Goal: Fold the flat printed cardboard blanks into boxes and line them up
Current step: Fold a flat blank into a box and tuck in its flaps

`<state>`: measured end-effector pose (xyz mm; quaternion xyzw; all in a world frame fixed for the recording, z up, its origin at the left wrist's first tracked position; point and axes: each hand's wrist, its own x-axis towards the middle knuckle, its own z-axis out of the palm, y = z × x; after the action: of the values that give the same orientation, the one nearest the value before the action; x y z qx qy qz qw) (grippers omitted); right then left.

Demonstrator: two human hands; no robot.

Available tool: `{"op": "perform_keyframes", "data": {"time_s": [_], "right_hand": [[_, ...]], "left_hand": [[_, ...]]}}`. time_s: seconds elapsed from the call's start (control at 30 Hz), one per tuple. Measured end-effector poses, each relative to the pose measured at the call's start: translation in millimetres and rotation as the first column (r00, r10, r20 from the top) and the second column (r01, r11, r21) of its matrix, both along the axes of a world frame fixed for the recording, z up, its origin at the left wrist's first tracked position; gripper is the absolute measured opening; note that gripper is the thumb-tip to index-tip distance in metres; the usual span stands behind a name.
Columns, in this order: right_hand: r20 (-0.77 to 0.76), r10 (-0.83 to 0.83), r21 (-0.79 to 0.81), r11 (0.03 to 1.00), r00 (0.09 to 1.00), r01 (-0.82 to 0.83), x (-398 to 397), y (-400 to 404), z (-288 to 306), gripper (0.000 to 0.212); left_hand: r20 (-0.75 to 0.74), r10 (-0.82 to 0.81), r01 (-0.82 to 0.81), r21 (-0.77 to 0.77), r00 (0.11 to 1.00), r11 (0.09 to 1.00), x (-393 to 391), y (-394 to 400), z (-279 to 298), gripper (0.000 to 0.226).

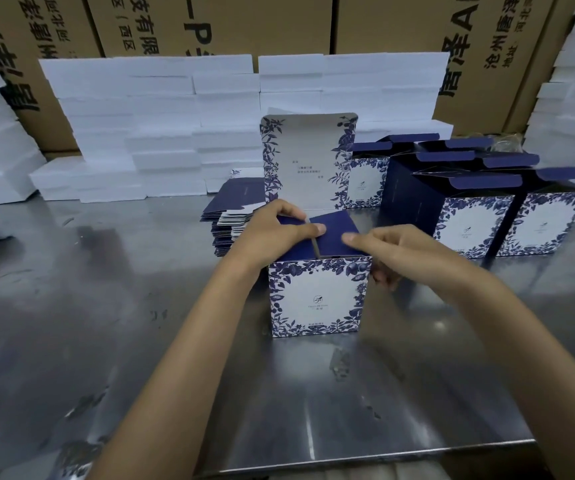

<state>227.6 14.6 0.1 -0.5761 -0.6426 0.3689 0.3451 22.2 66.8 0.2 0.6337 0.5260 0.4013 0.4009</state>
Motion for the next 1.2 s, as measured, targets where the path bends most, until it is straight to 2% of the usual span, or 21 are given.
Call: {"op": "perform_keyframes", "data": {"time_s": [0.07, 0.27, 0.37, 0.47, 0.57, 0.73, 0.83, 1.0, 1.2], "right_hand": [[0.012, 0.074, -0.058, 0.996, 0.997, -0.073, -0.3, 0.4, 5.6, 0.046], [0.043, 0.074, -0.085, 0.994, 0.996, -0.071, -0.8, 10.2, 11.5, 0.067], [0.061, 0.047, -0.069, 0.997, 0.997, -0.043, -4.7, 17.0, 15.0, 0.061], [0.052, 0.094, -0.061, 0.994, 0.994, -0.091, -5.1, 21.9, 12.6, 0.056], [0.064, 0.093, -0.108, 0.99, 0.994, -0.086, 0.0, 28.0, 16.0, 0.059], [0.042, 0.067, -0.038, 0.997, 0.997, -0.066, -3.1, 34.1, 10.6, 0.056], [0.049, 0.066, -0.058, 0.996, 0.997, -0.063, 0.1, 39.8, 11.1, 0.058], [0.027, 0.038, -0.027, 0.999, 0.999, -0.037, -2.2, 48.9, 4.9, 0.048], [0.006, -0.055, -0.011, 0.998, 0.998, 0.055, -4.0, 55.1, 3.2, 0.048]], "left_hand": [[-0.002, -0.003, 0.003, -0.01, 1.0, 1.0, 0.0, 0.1, 1.0, 0.034], [-0.068, -0.026, 0.026, 0.006, 0.997, 1.0, -2.0, -1.9, 1.2, 0.038], [-0.111, -0.038, 0.039, 0.003, 0.993, 0.999, -1.9, -1.2, 3.4, 0.042], [-0.129, -0.041, 0.04, -0.01, 0.991, 0.999, -3.4, -0.5, 3.3, 0.043], [-0.148, -0.042, 0.041, -0.009, 0.988, 0.999, -3.6, -0.6, 3.8, 0.045], [-0.142, -0.054, 0.053, -0.013, 0.988, 0.999, -2.8, -1.7, 5.2, 0.047], [-0.157, -0.061, 0.06, -0.014, 0.986, 0.998, -3.2, -2.8, 5.7, 0.048], [-0.204, -0.075, 0.073, -0.014, 0.976, 0.997, -4.3, -6.1, 4.5, 0.048], [-0.219, -0.069, 0.067, -0.015, 0.973, 0.998, -7.2, -6.9, 5.8, 0.047]]}}
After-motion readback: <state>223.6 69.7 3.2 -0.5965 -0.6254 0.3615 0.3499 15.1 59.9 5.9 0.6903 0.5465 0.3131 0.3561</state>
